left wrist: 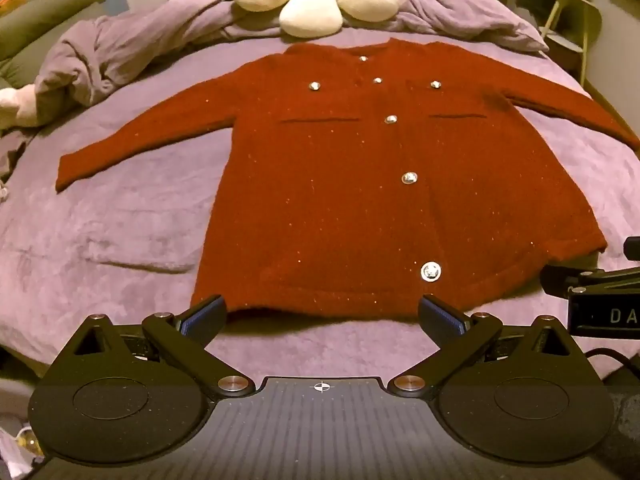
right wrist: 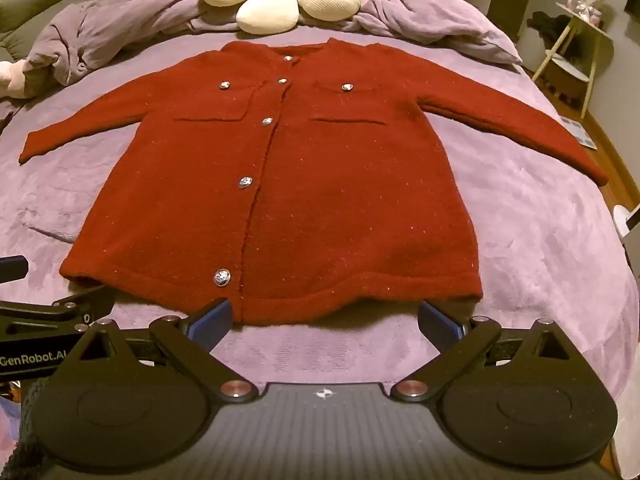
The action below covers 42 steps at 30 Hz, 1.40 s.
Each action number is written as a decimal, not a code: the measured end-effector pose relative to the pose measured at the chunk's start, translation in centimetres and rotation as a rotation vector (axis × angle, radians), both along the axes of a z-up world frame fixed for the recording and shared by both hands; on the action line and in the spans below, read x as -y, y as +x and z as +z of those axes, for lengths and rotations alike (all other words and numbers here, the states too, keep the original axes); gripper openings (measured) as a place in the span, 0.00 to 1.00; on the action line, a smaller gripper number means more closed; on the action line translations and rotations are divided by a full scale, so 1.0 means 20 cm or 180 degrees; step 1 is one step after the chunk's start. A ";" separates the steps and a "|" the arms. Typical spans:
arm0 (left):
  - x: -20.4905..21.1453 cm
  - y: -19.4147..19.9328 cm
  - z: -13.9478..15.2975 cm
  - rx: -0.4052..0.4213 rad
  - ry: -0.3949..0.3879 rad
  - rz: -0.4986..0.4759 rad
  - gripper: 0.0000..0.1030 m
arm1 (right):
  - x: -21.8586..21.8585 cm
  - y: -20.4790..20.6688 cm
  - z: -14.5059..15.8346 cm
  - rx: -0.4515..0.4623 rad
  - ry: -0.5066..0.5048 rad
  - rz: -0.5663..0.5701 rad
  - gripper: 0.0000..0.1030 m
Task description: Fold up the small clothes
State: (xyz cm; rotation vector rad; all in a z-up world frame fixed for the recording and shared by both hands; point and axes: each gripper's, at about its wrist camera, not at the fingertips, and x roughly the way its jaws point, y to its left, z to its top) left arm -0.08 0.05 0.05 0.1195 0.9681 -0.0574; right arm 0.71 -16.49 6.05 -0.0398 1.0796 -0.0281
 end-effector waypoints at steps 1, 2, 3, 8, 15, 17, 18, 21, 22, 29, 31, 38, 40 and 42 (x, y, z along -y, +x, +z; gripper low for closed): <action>0.00 0.00 0.00 0.0015 0.0006 -0.0005 1.00 | 0.01 0.00 0.00 0.0005 0.0002 0.0003 0.96; 0.00 -0.01 -0.03 0.0006 0.0018 0.0009 1.00 | 0.01 0.01 0.00 -0.0045 0.0002 -0.0012 0.96; 0.01 0.00 -0.03 -0.0049 0.0051 0.0023 1.00 | 0.01 0.01 0.01 -0.0040 0.0001 -0.0012 0.96; 0.01 0.02 -0.01 -0.0105 -0.0003 0.0026 1.00 | 0.01 0.03 -0.01 -0.0054 0.0010 -0.0017 0.96; 0.02 0.02 -0.02 -0.0103 -0.0020 0.0007 1.00 | 0.02 0.03 -0.01 -0.0033 0.0034 -0.0033 0.96; 0.03 0.02 -0.02 -0.0106 -0.0012 0.0008 1.00 | 0.02 0.03 -0.01 -0.0029 0.0032 -0.0039 0.96; 0.03 0.02 -0.02 -0.0111 -0.0008 0.0009 1.00 | 0.02 0.03 -0.01 -0.0035 0.0031 -0.0045 0.96; 0.03 0.02 -0.02 -0.0132 -0.0001 0.0017 1.00 | 0.02 0.03 -0.01 -0.0042 0.0039 -0.0056 0.96; 0.03 0.02 -0.02 -0.0135 -0.0005 0.0021 1.00 | 0.02 0.03 -0.01 -0.0040 0.0039 -0.0059 0.96; 0.02 0.02 -0.02 -0.0144 -0.0026 0.0035 1.00 | 0.02 0.03 0.00 -0.0027 0.0042 -0.0066 0.96; 0.02 0.02 -0.02 -0.0148 -0.0033 0.0037 1.00 | 0.02 0.03 0.00 -0.0025 0.0038 -0.0065 0.96; 0.01 0.02 -0.03 -0.0179 -0.0066 0.0046 1.00 | 0.02 0.03 0.00 -0.0031 0.0038 -0.0064 0.96; 0.01 0.02 -0.03 -0.0186 -0.0069 0.0048 1.00 | 0.02 0.03 0.00 -0.0037 0.0041 -0.0067 0.96; 0.01 0.02 -0.03 -0.0190 -0.0076 0.0054 1.00 | 0.02 0.03 0.01 -0.0041 0.0039 -0.0066 0.96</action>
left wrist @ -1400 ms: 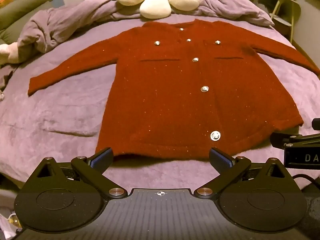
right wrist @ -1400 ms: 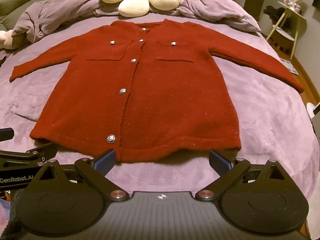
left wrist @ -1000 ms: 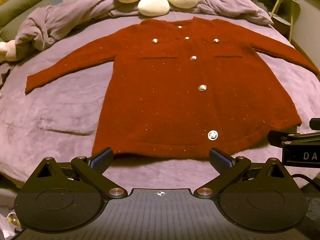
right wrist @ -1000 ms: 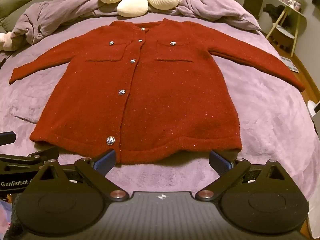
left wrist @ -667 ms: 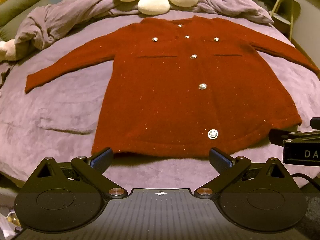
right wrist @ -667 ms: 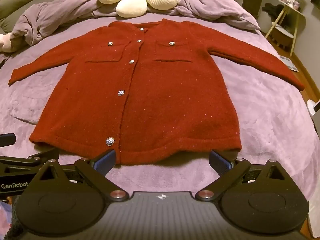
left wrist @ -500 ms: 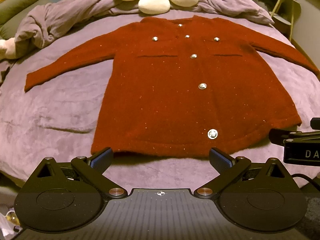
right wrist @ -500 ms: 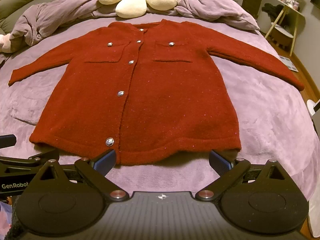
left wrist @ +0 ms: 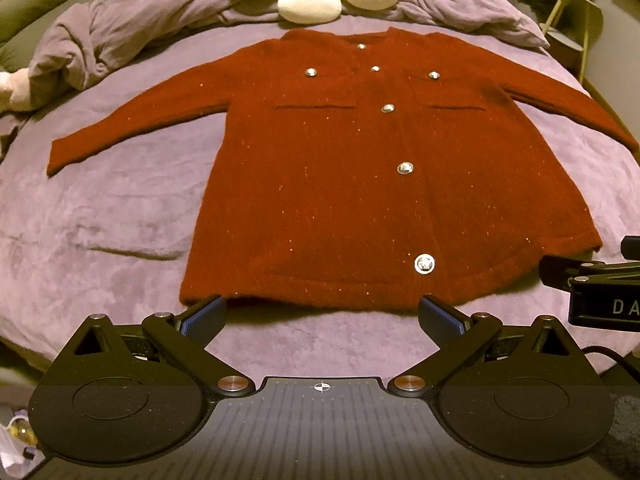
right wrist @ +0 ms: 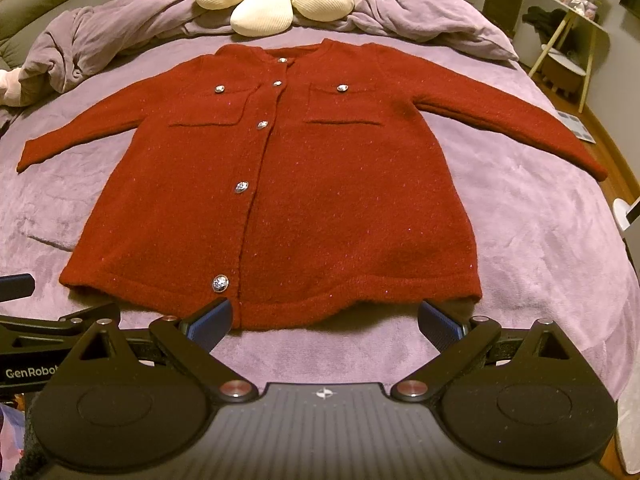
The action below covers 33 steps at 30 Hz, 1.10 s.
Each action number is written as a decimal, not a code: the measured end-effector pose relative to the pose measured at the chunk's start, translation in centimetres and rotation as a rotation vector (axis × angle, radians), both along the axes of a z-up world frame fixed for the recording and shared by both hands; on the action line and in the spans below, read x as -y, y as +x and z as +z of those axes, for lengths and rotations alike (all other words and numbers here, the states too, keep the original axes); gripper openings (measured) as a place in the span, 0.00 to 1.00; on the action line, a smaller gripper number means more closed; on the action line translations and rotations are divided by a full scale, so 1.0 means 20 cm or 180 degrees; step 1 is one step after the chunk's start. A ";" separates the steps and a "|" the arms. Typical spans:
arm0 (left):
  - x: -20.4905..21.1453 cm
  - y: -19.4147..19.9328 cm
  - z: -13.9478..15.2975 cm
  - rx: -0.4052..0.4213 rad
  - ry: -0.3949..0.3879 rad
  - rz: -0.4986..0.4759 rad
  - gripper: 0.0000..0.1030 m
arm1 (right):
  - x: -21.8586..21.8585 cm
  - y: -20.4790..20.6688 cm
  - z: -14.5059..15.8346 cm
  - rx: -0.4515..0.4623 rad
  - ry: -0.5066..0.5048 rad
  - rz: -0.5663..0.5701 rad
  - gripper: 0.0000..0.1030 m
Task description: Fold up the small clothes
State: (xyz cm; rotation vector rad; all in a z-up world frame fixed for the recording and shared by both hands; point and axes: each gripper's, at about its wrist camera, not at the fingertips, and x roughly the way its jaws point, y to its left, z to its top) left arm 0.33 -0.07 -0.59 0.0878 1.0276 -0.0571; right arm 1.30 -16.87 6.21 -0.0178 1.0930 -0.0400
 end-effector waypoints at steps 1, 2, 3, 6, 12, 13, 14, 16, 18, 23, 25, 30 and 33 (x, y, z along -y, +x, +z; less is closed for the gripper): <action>0.00 0.00 0.00 -0.0003 -0.0003 0.0005 1.00 | 0.00 0.00 0.00 -0.0001 -0.0003 0.0002 0.96; 0.00 0.00 0.00 -0.0006 -0.0006 0.0009 1.00 | 0.00 0.00 0.00 -0.0002 -0.0006 0.0002 0.96; 0.00 0.00 0.00 -0.0009 -0.0008 0.0011 1.00 | 0.00 0.00 0.00 -0.0001 -0.0008 0.0002 0.96; 0.00 0.00 0.00 -0.0016 -0.0015 0.0013 1.00 | 0.00 0.00 0.00 0.0005 -0.0014 -0.0001 0.96; 0.00 0.00 0.00 -0.0026 -0.0015 0.0011 1.00 | -0.01 0.00 0.00 0.0001 -0.0019 0.0000 0.96; 0.00 0.00 0.00 -0.0028 -0.0017 0.0011 1.00 | -0.01 0.00 0.00 0.0003 -0.0018 0.0001 0.96; 0.00 0.00 0.00 -0.0031 -0.0019 0.0009 1.00 | -0.01 0.00 0.00 0.0004 -0.0019 0.0001 0.96; 0.00 0.00 0.00 -0.0033 -0.0021 0.0012 1.00 | -0.01 0.00 0.00 0.0007 -0.0021 0.0000 0.96; 0.00 0.00 0.00 -0.0032 -0.0019 0.0013 1.00 | -0.01 -0.01 0.00 0.0005 -0.0020 -0.0002 0.96; 0.00 0.00 0.00 -0.0035 -0.0018 0.0013 1.00 | -0.01 -0.01 0.00 0.0007 -0.0017 0.0005 0.96; 0.00 0.00 0.00 -0.0042 -0.0016 0.0012 1.00 | -0.01 -0.01 0.00 0.0005 -0.0013 0.0000 0.96; 0.01 0.00 0.00 -0.0038 -0.0005 0.0011 1.00 | -0.01 -0.01 0.01 0.0001 -0.0006 -0.0010 0.96; 0.01 0.00 0.00 -0.0048 -0.0010 0.0015 1.00 | -0.01 -0.01 0.01 0.0000 0.0001 -0.0008 0.96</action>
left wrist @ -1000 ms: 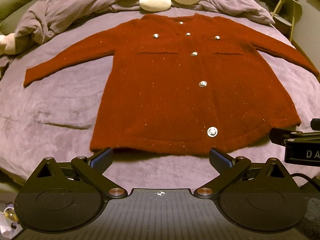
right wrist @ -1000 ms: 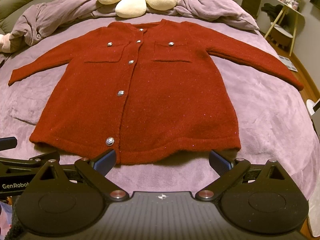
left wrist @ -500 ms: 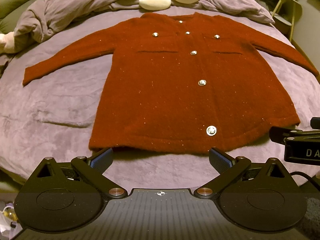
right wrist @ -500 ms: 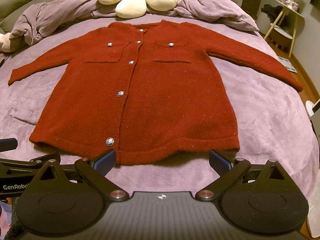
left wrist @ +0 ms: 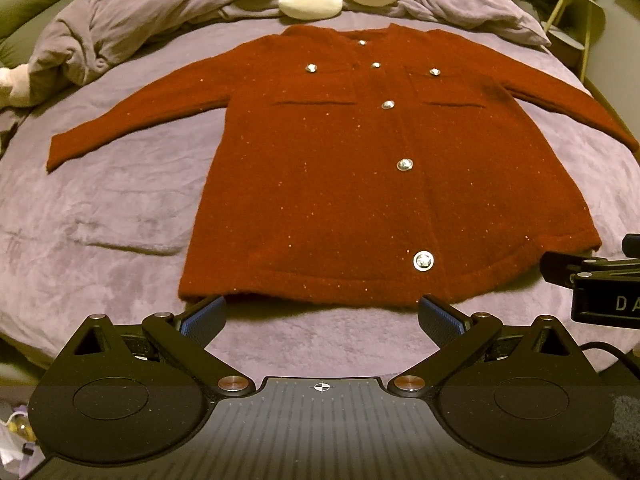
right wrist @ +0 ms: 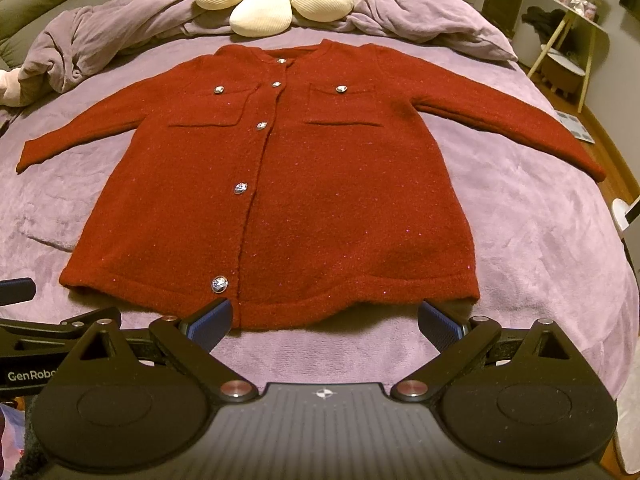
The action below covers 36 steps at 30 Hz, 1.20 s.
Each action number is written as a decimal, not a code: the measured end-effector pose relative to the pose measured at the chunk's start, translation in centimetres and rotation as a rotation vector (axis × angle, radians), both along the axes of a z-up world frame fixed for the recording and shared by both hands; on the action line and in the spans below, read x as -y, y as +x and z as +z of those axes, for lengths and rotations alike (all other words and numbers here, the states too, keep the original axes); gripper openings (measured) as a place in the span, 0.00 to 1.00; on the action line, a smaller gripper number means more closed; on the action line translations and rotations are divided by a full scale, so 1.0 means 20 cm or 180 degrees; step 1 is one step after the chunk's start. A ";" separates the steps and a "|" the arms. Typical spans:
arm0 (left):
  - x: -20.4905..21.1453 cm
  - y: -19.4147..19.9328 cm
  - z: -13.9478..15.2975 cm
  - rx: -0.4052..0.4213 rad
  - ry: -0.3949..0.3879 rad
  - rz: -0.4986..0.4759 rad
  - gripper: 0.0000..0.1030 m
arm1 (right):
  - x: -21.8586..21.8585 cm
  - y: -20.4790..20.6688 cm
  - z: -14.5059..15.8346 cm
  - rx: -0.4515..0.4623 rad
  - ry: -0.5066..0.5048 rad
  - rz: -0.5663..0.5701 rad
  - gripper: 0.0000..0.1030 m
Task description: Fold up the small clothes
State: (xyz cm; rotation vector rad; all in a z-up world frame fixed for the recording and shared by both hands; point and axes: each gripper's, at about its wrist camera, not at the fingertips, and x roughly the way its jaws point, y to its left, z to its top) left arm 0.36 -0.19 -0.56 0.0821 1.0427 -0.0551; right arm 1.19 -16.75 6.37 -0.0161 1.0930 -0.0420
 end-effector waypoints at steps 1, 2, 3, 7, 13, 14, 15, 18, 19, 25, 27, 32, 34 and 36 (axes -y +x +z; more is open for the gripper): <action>0.00 0.00 0.00 -0.0004 -0.0001 0.0001 1.00 | 0.00 0.00 0.00 0.0002 0.0000 -0.0001 0.96; 0.00 0.00 0.00 -0.0005 0.0000 0.0002 1.00 | 0.00 0.00 0.00 0.0002 0.0002 -0.0003 0.96; 0.00 0.00 0.00 -0.0003 0.0001 0.0000 1.00 | 0.00 0.00 0.00 -0.0002 0.0002 -0.0003 0.96; 0.00 0.00 0.00 -0.0003 0.0001 -0.0001 1.00 | 0.00 0.00 0.00 0.0000 0.0012 -0.0009 0.96; 0.00 0.00 -0.01 -0.0011 0.0006 0.0001 1.00 | 0.01 0.00 0.00 -0.0005 0.0022 -0.0018 0.96; 0.00 0.00 -0.01 -0.0013 0.0005 0.0001 1.00 | 0.01 0.00 0.00 -0.0004 0.0023 -0.0019 0.96; 0.00 0.00 -0.01 -0.0016 0.0003 0.0002 1.00 | 0.01 0.00 0.00 -0.0005 0.0022 -0.0021 0.96; 0.01 0.00 -0.01 -0.0020 0.0003 0.0003 1.00 | 0.01 0.00 0.00 -0.0007 0.0026 -0.0018 0.96; 0.01 0.00 -0.01 -0.0022 0.0004 0.0004 1.00 | 0.01 0.01 0.00 -0.0009 0.0029 -0.0027 0.96; 0.00 0.00 -0.03 -0.0040 -0.0011 0.0012 1.00 | 0.03 0.01 -0.01 -0.0035 0.0085 -0.0055 0.96; 0.00 0.01 -0.03 -0.0049 -0.0016 0.0014 1.00 | 0.03 0.01 -0.02 -0.0036 0.0084 -0.0052 0.96; 0.00 0.01 -0.03 -0.0073 -0.0026 0.0018 1.00 | 0.03 0.01 -0.02 -0.0050 0.0101 -0.0055 0.96; 0.00 0.02 -0.03 -0.0077 -0.0027 0.0019 1.00 | 0.03 0.01 -0.03 -0.0053 0.0106 -0.0053 0.96; 0.00 0.02 -0.03 -0.0081 -0.0033 0.0022 1.00 | 0.03 0.01 -0.03 -0.0054 0.0111 -0.0057 0.96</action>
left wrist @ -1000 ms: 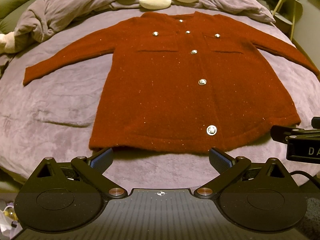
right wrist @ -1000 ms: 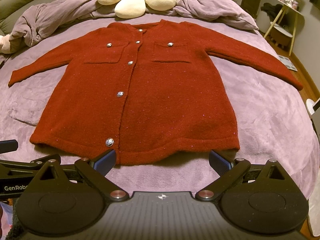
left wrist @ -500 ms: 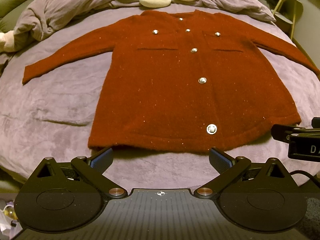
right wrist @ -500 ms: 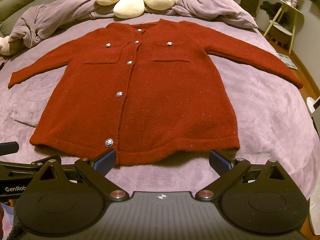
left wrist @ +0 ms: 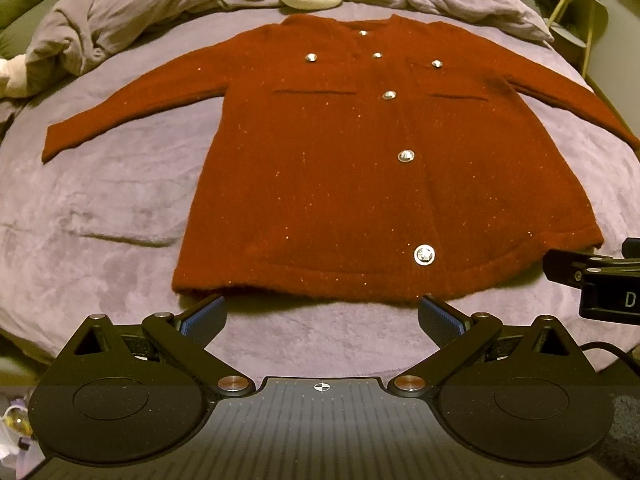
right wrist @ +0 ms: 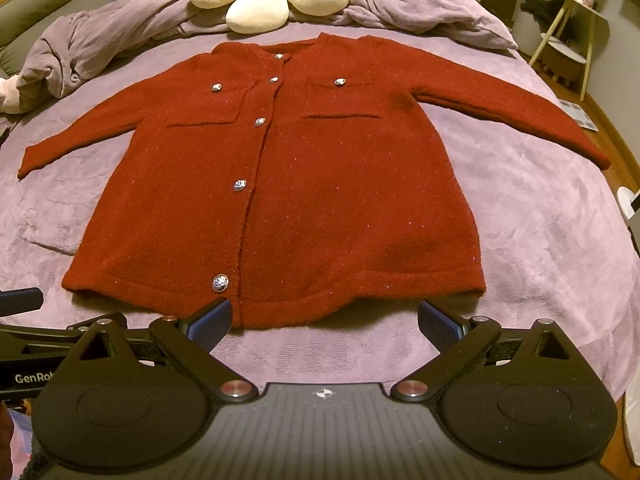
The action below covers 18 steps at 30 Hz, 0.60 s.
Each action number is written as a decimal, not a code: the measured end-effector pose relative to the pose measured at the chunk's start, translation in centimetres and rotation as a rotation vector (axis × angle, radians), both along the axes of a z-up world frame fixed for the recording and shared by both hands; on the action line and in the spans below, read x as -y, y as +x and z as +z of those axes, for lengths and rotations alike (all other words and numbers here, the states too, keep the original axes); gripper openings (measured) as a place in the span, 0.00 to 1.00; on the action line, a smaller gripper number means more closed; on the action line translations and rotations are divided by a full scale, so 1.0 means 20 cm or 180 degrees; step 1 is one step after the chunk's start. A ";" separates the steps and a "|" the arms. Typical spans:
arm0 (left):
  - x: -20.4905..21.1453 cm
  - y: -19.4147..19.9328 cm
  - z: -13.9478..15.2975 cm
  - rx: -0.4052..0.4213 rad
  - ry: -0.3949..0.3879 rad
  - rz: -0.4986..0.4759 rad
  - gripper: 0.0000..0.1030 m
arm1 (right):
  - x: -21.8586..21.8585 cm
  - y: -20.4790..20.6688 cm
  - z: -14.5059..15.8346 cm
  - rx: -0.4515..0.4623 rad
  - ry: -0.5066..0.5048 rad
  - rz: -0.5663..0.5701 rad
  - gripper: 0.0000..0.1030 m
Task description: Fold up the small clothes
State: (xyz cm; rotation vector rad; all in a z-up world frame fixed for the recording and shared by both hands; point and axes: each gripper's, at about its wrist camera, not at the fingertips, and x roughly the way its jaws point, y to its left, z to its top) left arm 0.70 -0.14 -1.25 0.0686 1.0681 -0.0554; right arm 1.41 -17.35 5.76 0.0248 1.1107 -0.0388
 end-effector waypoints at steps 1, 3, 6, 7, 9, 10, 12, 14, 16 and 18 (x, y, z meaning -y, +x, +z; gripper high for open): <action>0.00 0.00 0.00 -0.0004 -0.0005 0.0001 1.00 | 0.00 0.00 0.00 -0.0001 0.0003 -0.0001 0.96; -0.01 0.00 -0.01 -0.0021 -0.0014 0.0011 1.00 | 0.00 0.00 -0.01 -0.0005 0.0013 -0.0009 0.96; -0.01 0.01 -0.02 -0.0045 -0.0030 0.0023 1.00 | 0.01 0.00 -0.01 -0.0007 0.0039 -0.0017 0.96; -0.01 0.01 -0.02 -0.0050 -0.0035 0.0022 1.00 | 0.01 0.00 -0.01 -0.0006 0.0048 -0.0018 0.96; -0.02 0.01 -0.02 -0.0054 -0.0053 0.0021 1.00 | 0.01 0.00 -0.02 -0.0011 0.0063 -0.0012 0.96; -0.02 0.01 -0.02 -0.0056 -0.0062 0.0020 1.00 | 0.01 0.00 -0.02 -0.0013 0.0066 -0.0009 0.96; -0.02 0.02 -0.03 -0.0065 -0.0070 0.0020 1.00 | 0.02 0.00 -0.03 -0.0022 0.0083 -0.0008 0.96; -0.02 0.02 -0.04 -0.0085 -0.0067 0.0024 1.00 | 0.02 0.01 -0.04 -0.0025 0.0107 -0.0012 0.96; -0.02 0.03 -0.04 -0.0104 -0.0066 0.0027 1.00 | 0.03 0.01 -0.04 -0.0037 0.0128 -0.0034 0.96; -0.02 0.03 -0.05 -0.0119 -0.0069 0.0023 1.00 | 0.04 0.01 -0.05 -0.0047 0.0156 -0.0049 0.96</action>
